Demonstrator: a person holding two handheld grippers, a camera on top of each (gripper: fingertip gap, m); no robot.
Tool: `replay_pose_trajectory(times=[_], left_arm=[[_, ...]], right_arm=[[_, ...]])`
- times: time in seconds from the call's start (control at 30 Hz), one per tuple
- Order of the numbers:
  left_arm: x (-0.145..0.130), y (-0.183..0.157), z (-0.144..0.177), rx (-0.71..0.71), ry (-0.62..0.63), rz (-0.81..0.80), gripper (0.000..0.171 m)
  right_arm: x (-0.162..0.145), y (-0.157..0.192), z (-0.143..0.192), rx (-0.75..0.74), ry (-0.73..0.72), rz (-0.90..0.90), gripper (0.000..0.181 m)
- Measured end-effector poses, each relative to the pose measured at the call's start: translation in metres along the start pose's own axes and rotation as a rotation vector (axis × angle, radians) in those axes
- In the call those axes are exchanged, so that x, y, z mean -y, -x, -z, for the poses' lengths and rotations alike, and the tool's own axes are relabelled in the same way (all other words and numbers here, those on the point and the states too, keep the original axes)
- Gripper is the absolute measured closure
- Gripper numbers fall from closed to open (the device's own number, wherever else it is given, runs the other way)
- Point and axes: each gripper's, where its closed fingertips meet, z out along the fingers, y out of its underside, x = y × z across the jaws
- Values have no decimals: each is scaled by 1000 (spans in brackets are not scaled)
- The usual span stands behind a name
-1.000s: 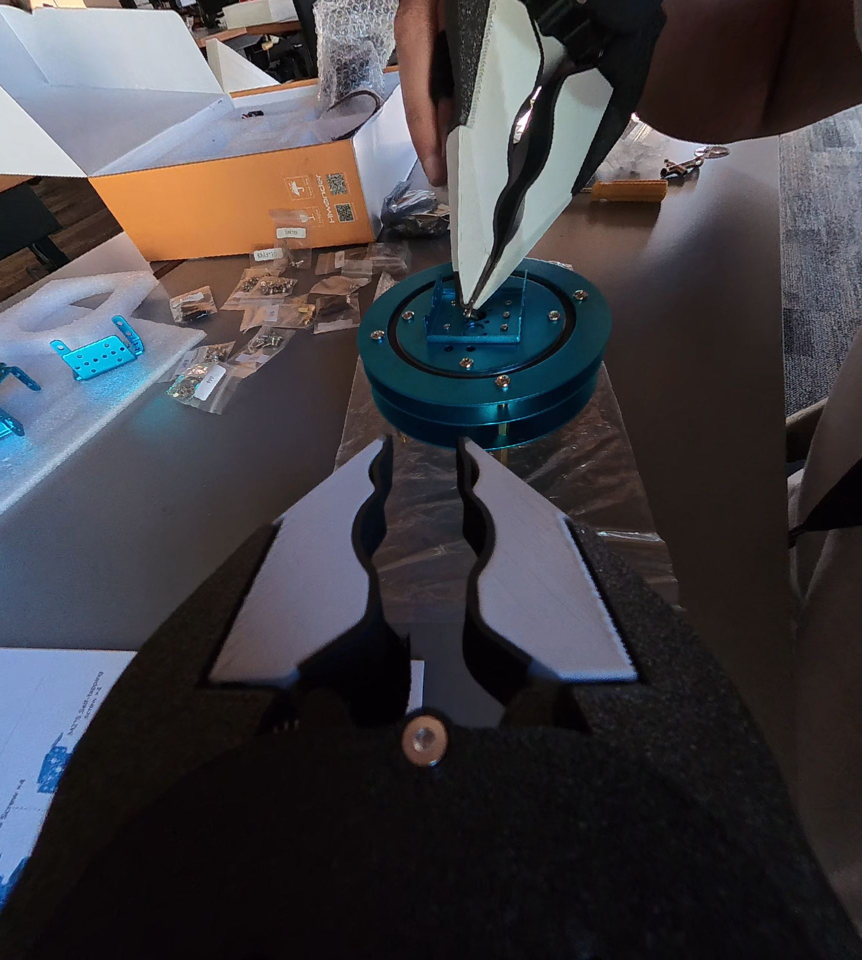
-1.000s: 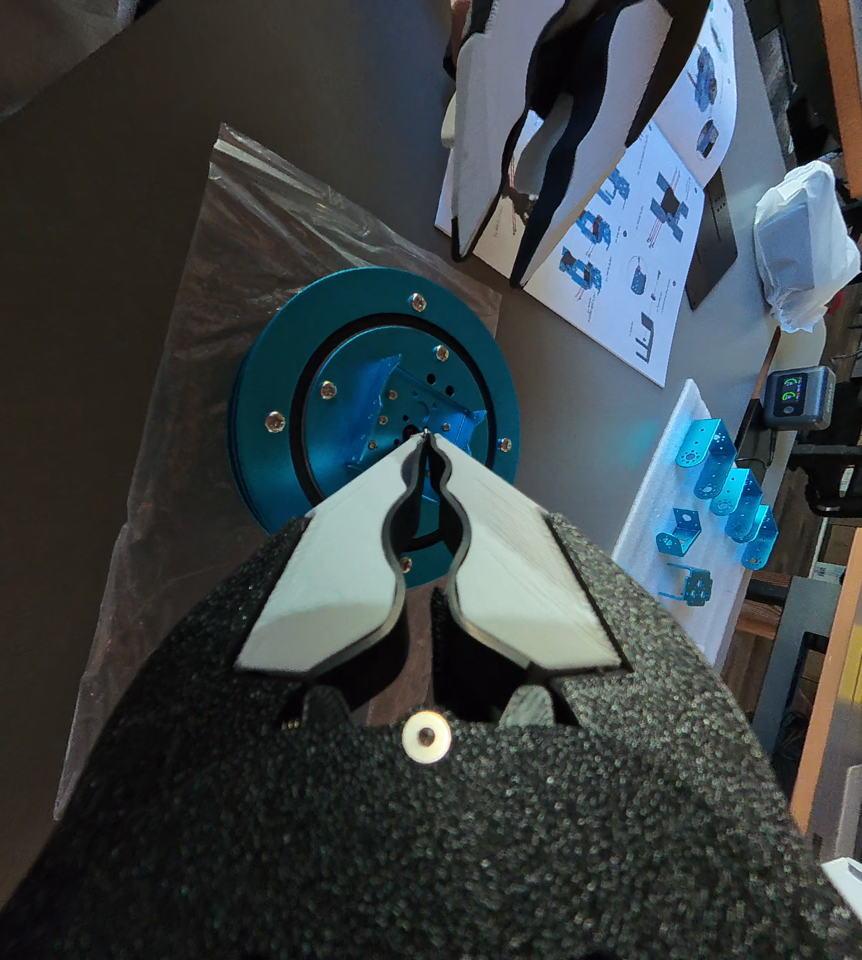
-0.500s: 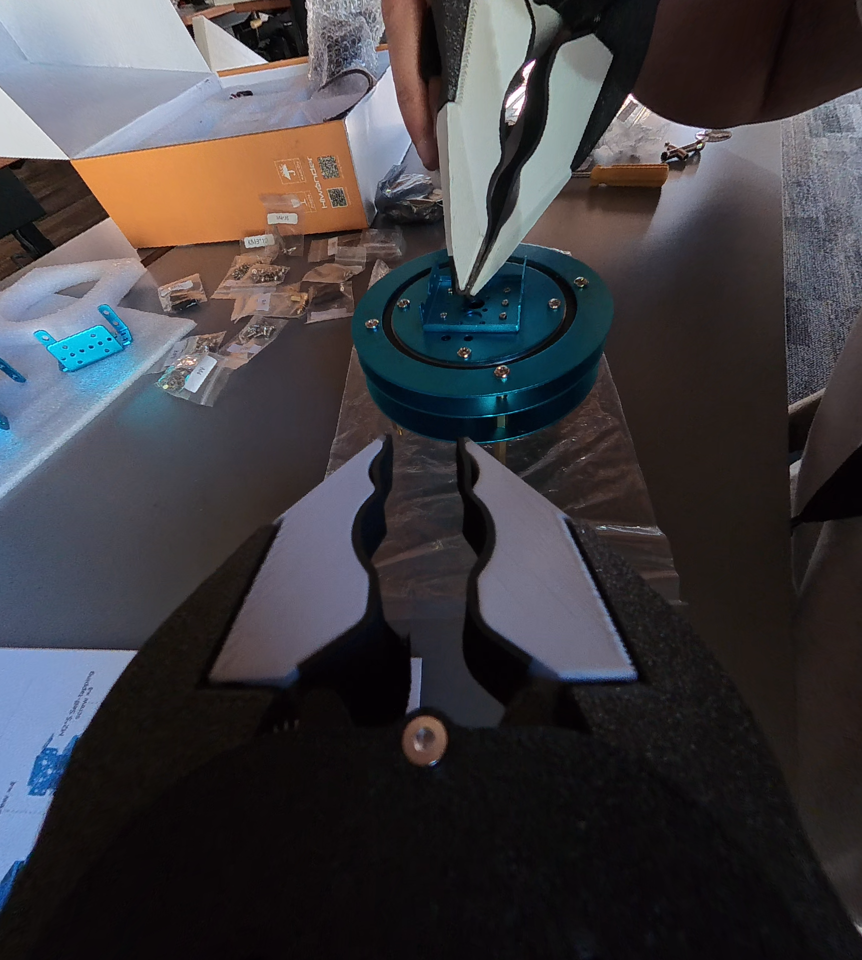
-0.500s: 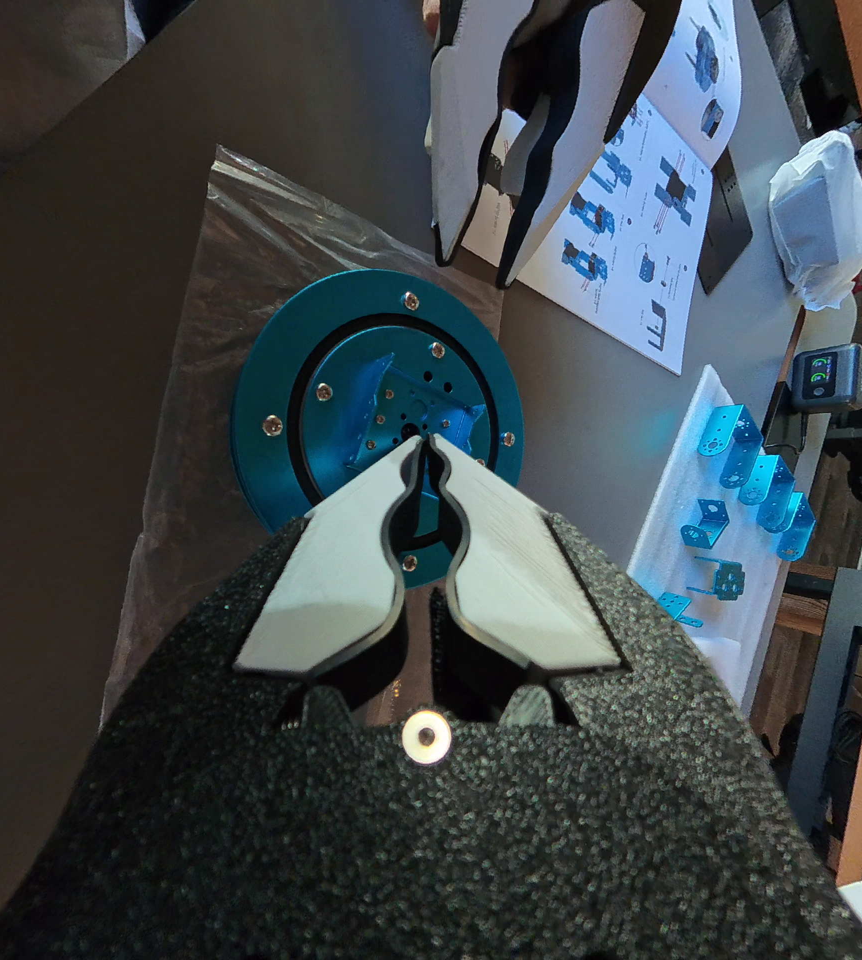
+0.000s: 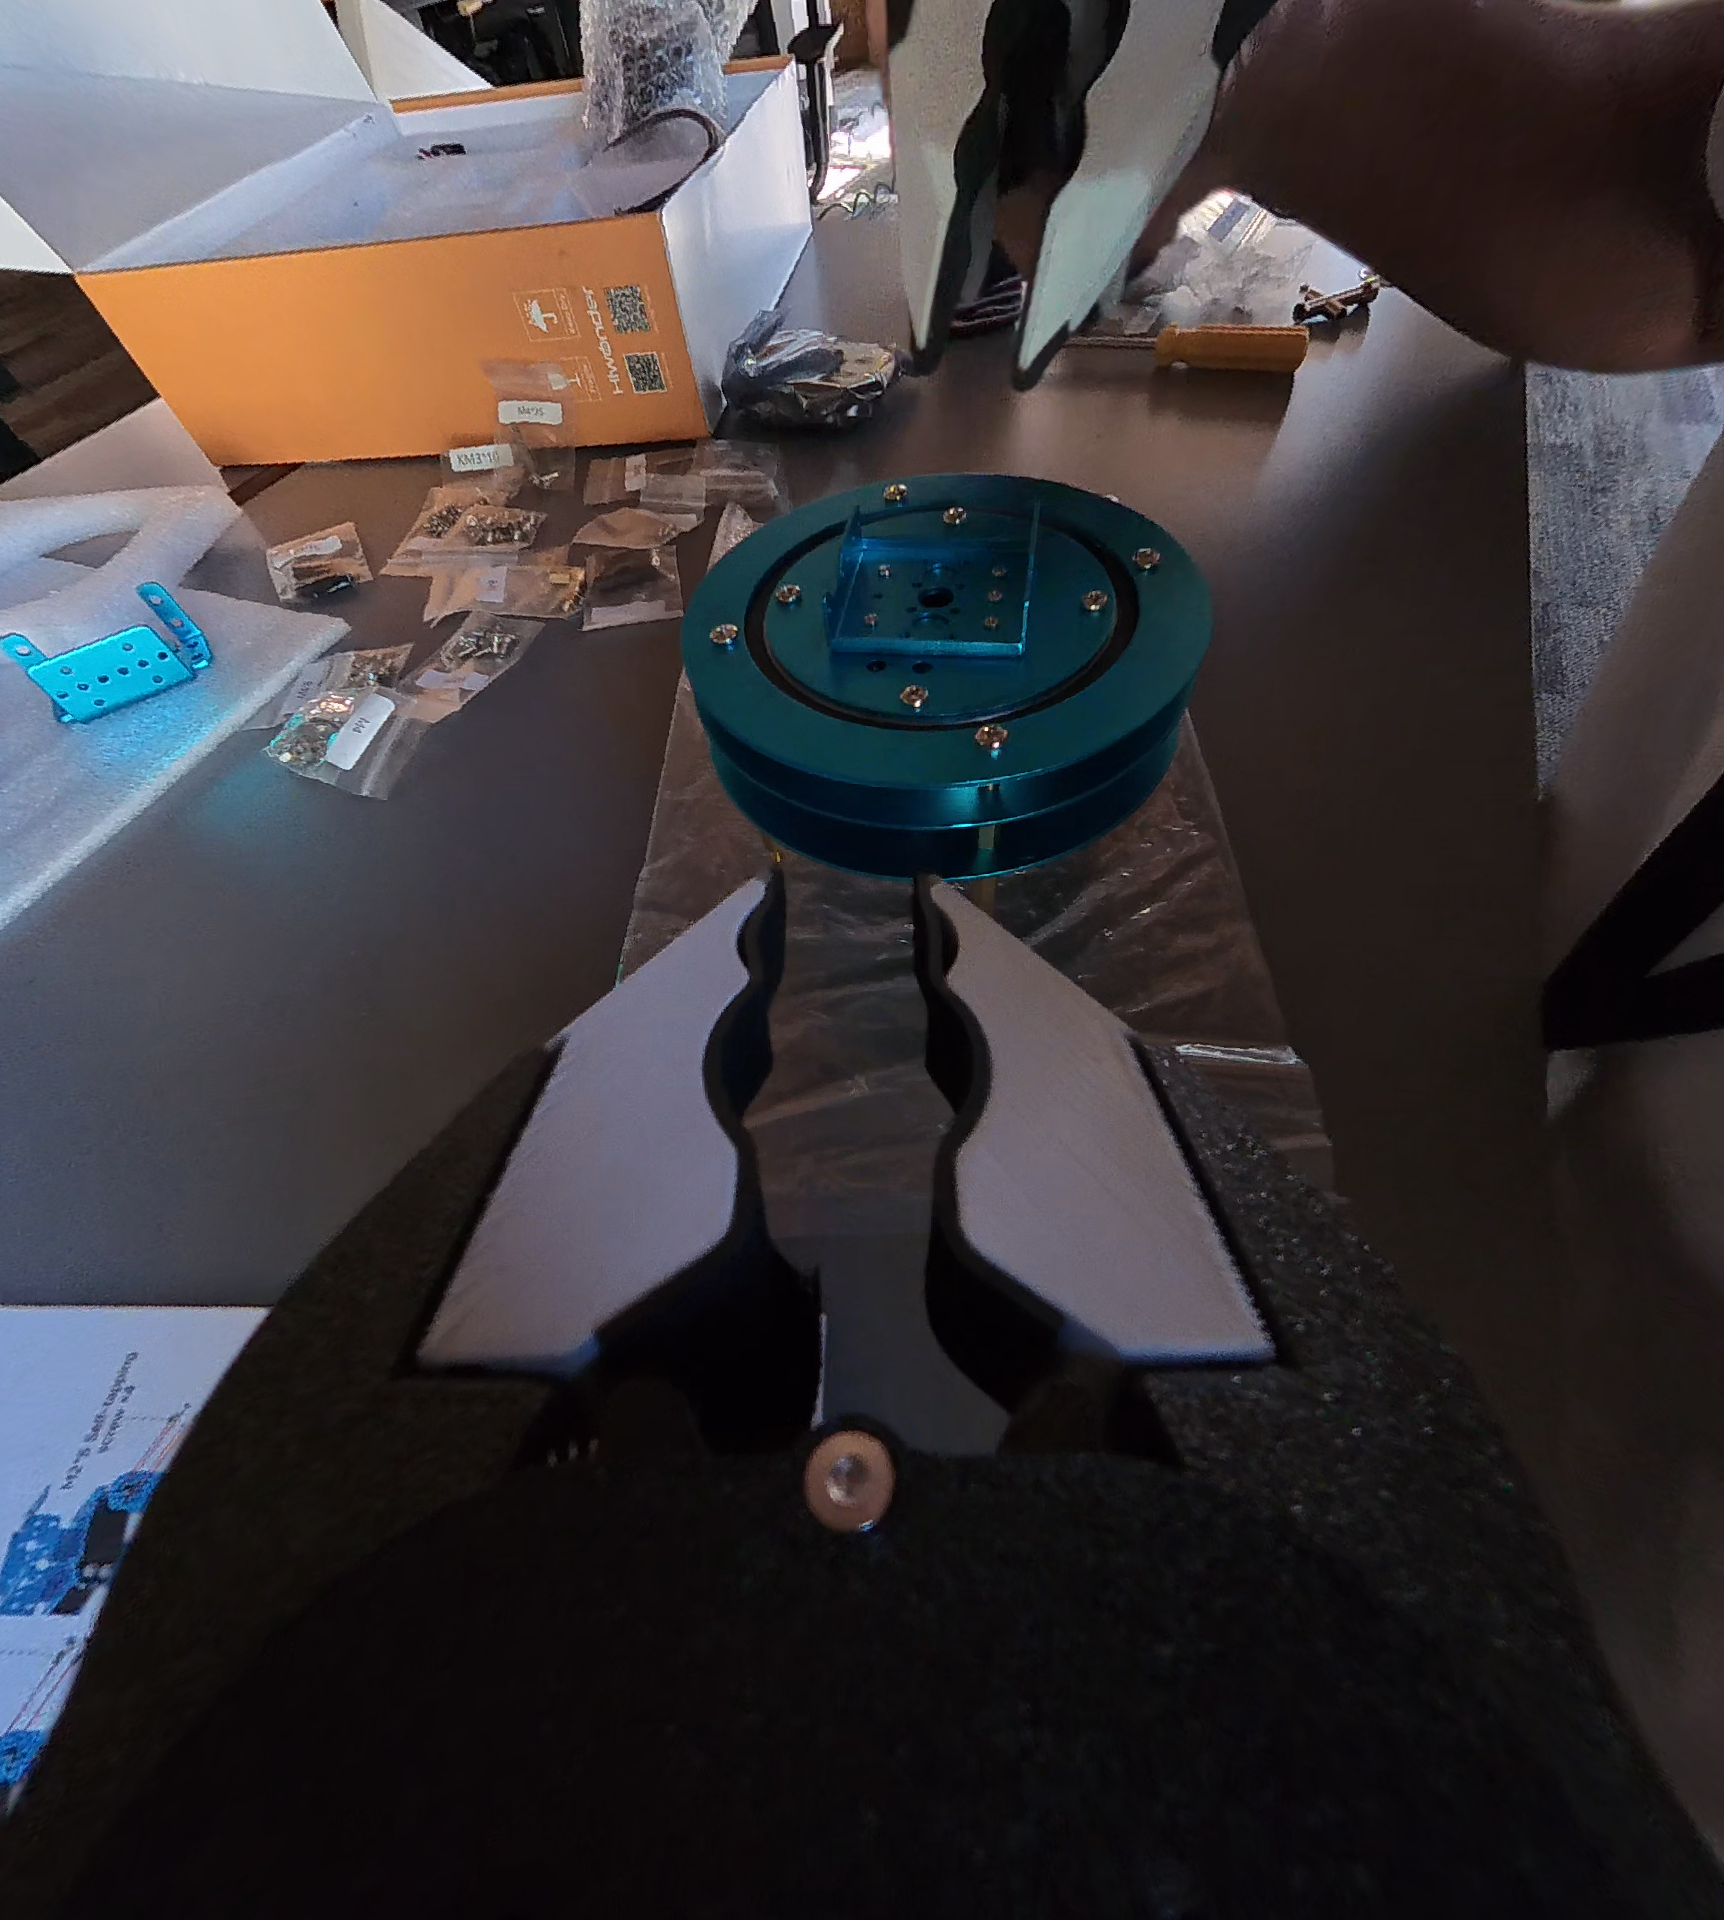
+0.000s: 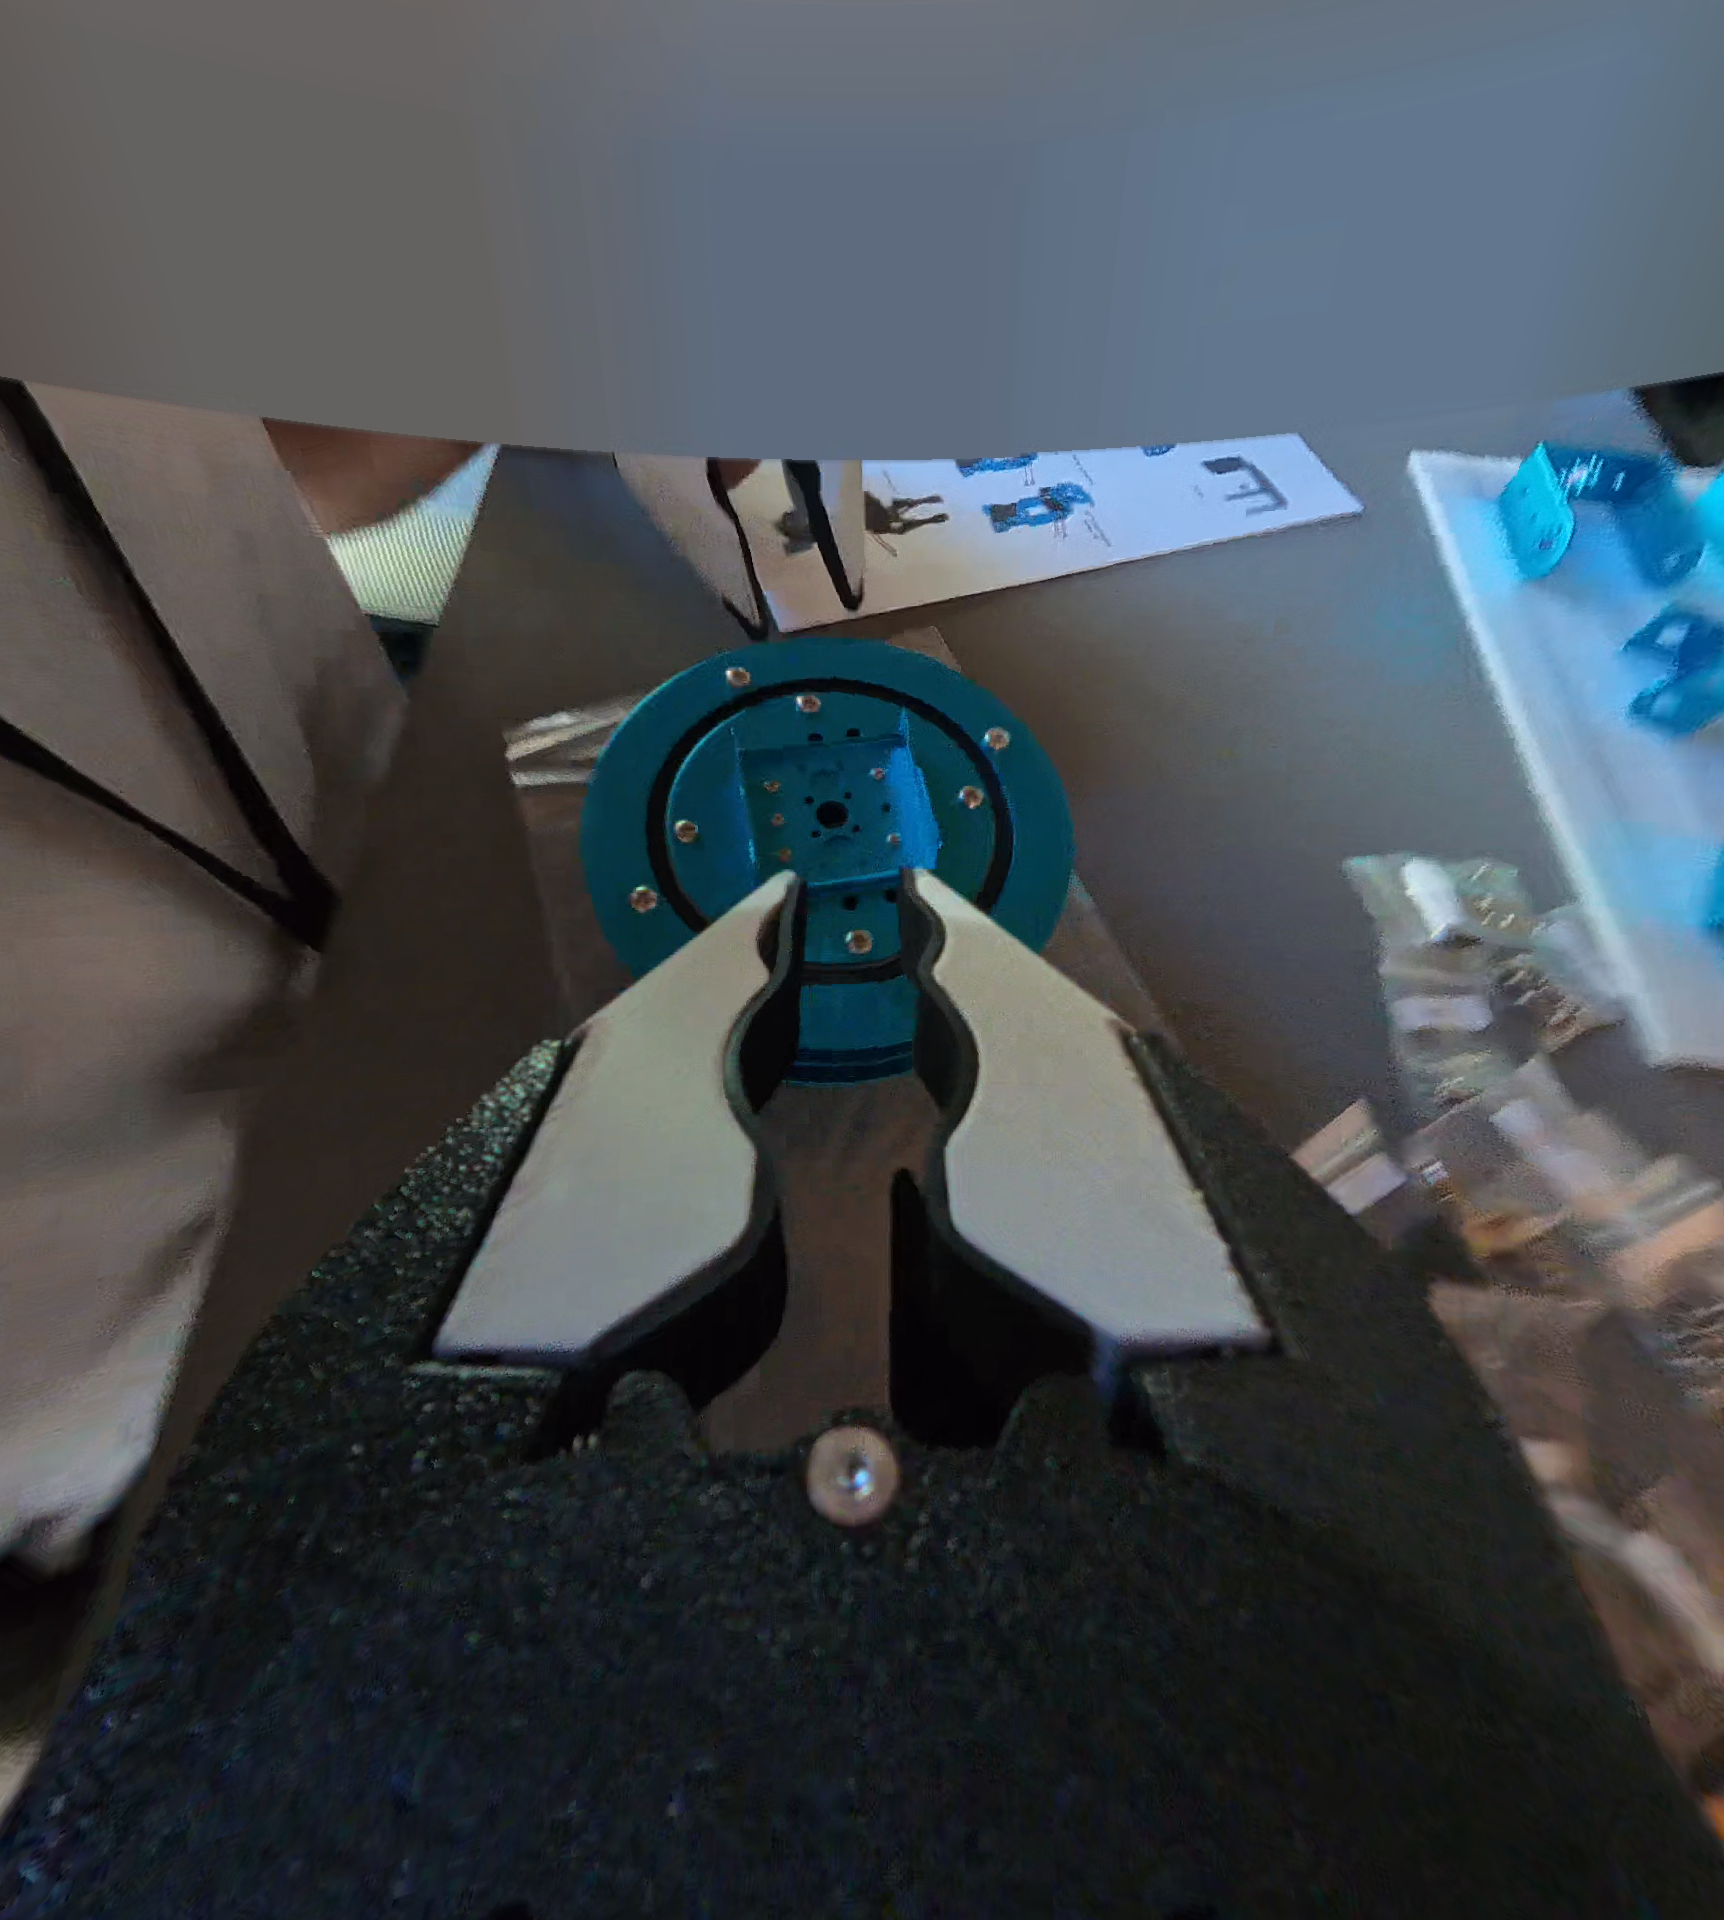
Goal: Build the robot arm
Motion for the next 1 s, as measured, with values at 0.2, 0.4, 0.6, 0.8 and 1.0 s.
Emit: replay_pose_trajectory(times=[0.2,0.4,0.6,0.8,1.0], left_arm=[[7,-4,-6,-78,-18,133,143],[-4,-11,-20,-172,72,207,127],[-1,-15,-27,-178,62,177,124],[-2,-13,-25,-177,49,202,124],[-1,-10,-20,-168,33,209,126]], right_arm=[[-26,4,-5,17,-100,-188,129],[-27,5,-2,53,-131,-193,106],[-40,2,-9,19,-81,-194,104],[-41,4,-11,61,-93,-243,106],[-40,6,-13,87,-102,-255,108]])
